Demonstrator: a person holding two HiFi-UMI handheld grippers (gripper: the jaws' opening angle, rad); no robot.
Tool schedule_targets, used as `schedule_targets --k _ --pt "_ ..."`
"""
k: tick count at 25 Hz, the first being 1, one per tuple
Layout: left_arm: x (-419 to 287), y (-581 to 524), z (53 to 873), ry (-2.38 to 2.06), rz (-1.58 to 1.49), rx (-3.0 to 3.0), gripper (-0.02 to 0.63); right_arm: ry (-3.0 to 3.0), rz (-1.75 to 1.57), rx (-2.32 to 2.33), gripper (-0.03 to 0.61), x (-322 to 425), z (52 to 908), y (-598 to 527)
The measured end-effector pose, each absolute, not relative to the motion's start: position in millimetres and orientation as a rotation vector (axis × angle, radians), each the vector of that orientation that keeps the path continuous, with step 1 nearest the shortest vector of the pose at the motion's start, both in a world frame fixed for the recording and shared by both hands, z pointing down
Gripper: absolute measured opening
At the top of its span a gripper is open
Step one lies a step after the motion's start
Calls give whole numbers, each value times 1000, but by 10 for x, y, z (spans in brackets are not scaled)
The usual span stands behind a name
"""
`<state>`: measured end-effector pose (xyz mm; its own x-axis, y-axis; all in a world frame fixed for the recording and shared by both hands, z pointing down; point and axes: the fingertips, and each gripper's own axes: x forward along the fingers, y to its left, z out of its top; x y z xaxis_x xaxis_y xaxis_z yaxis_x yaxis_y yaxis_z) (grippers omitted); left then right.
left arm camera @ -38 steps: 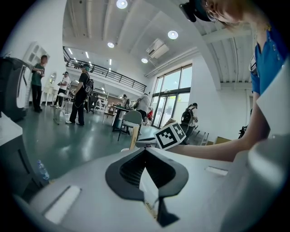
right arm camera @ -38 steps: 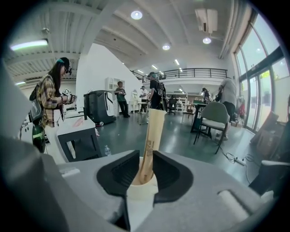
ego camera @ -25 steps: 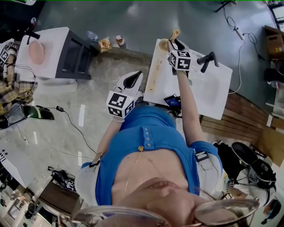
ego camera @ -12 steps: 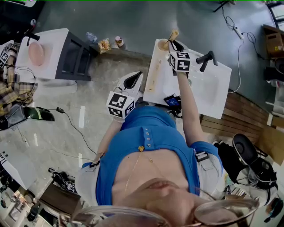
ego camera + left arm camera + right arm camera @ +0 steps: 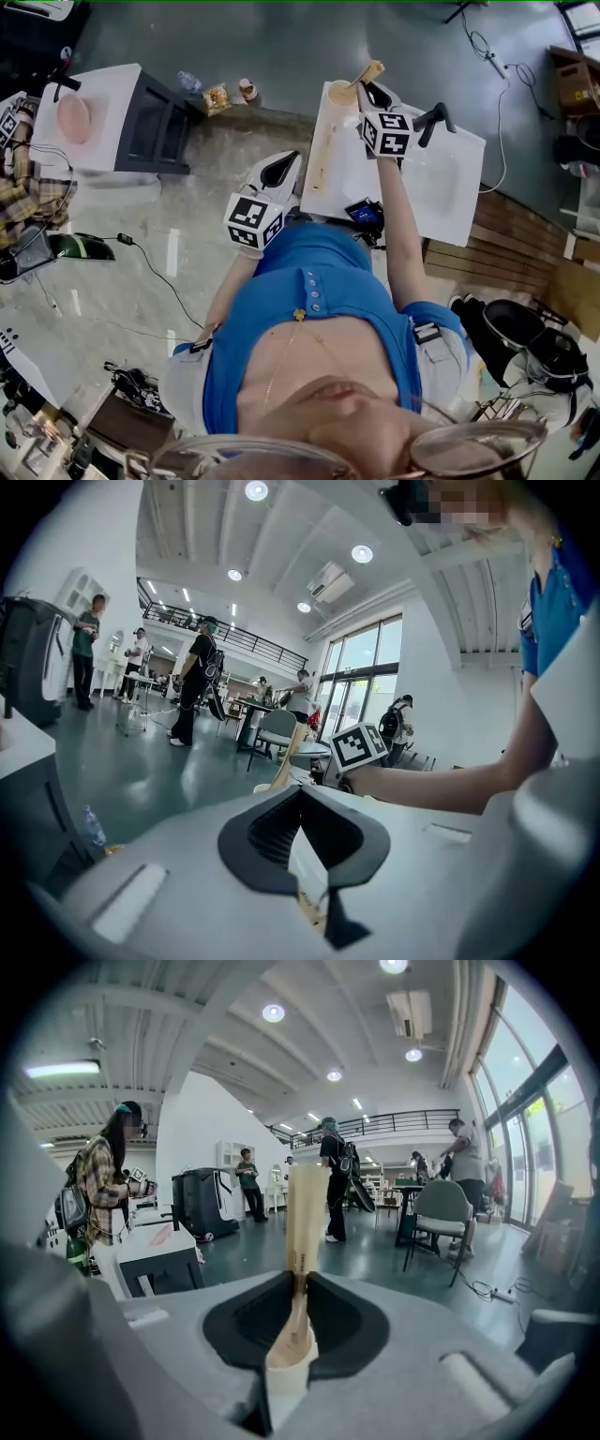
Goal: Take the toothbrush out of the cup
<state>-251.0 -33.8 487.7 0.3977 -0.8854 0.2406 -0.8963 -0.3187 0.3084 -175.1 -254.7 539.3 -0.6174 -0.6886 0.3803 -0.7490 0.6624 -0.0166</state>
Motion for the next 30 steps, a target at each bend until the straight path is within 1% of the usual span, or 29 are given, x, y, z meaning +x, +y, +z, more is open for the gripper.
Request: schedule_targets --k 17,30 --pt "-2326 -494 4868 -1449 67 2341 2 -2689 239 1092 37 -1600 4776 -2248" --pt "-1855 -664 4815 -1423 90 2352 2 -2723 316 1060 28 -1078 4639 -2075"
